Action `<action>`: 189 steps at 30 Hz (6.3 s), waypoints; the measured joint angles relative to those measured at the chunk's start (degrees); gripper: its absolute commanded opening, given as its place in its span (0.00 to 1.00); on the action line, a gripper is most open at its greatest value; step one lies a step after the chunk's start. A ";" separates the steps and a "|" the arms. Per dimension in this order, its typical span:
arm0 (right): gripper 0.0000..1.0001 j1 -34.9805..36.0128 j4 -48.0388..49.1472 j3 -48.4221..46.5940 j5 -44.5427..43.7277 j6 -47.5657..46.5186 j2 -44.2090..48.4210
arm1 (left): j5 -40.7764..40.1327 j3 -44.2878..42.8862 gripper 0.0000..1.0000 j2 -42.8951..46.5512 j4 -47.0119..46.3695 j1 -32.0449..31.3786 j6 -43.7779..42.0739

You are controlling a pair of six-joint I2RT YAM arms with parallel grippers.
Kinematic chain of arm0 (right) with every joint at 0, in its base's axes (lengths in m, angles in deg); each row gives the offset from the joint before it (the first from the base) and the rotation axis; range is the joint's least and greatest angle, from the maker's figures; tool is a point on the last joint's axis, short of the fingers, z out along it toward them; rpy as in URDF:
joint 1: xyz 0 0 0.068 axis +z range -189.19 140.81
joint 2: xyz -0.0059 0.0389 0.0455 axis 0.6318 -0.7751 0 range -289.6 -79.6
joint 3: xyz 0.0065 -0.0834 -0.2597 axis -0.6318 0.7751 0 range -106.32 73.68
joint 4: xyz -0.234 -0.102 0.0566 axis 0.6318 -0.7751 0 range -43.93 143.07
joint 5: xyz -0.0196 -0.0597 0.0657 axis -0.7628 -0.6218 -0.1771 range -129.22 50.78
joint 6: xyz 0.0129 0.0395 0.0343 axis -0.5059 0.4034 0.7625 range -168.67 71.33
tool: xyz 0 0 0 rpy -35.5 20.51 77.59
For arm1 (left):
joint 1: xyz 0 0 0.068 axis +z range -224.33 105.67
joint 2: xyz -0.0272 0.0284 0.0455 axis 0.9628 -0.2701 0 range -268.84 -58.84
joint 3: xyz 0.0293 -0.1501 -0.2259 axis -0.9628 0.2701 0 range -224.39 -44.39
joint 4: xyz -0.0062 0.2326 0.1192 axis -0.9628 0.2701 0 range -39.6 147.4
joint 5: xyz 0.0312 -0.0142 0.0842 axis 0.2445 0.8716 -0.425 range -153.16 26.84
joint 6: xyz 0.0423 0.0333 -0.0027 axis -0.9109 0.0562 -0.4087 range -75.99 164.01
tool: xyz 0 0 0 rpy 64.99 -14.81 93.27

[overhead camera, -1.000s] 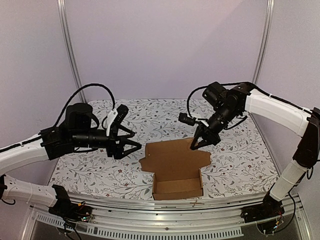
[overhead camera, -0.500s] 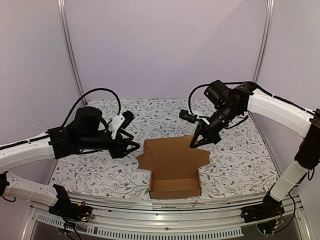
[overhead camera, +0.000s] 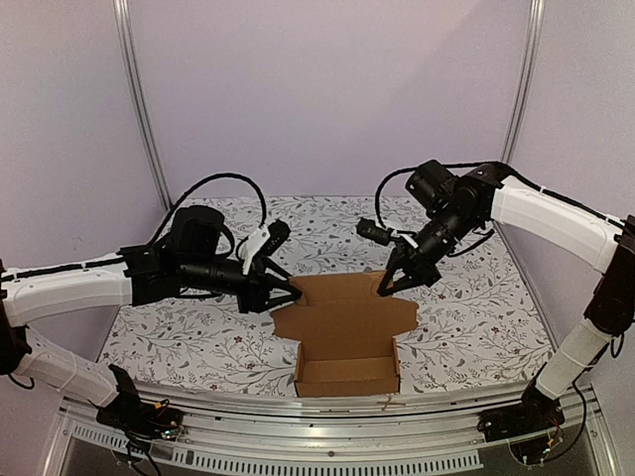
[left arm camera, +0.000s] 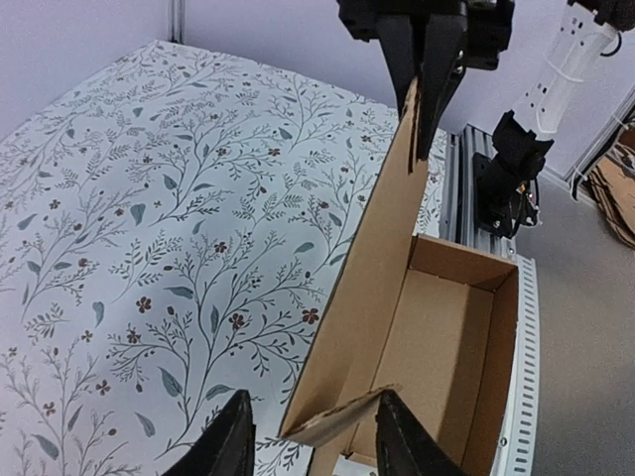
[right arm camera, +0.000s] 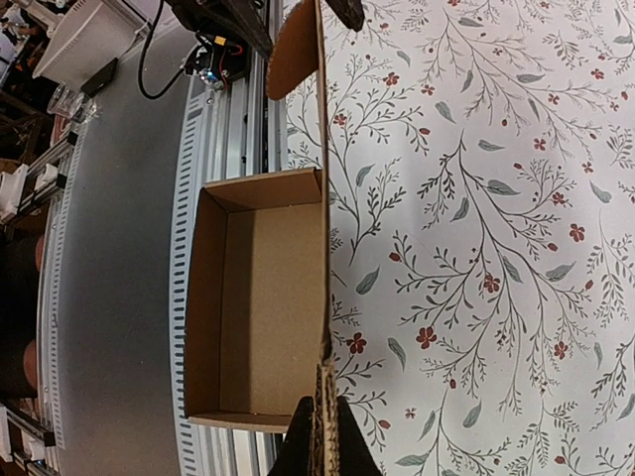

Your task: Fold the paper box

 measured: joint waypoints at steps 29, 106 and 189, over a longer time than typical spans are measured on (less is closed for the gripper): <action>0.40 2.75 -8.63 -11.47 -5.81 -5.31 -0.33 | 10.93 -2.69 0.00 -4.39 0.57 -1.44 -1.77; 0.08 2.16 -9.79 -12.33 -10.14 4.98 -13.27 | -23.41 2.73 0.00 -17.03 -21.22 -9.51 12.46; 0.00 3.19 -18.16 -19.19 -4.72 -12.63 -11.98 | 15.89 7.02 0.27 -8.90 -22.67 0.48 8.09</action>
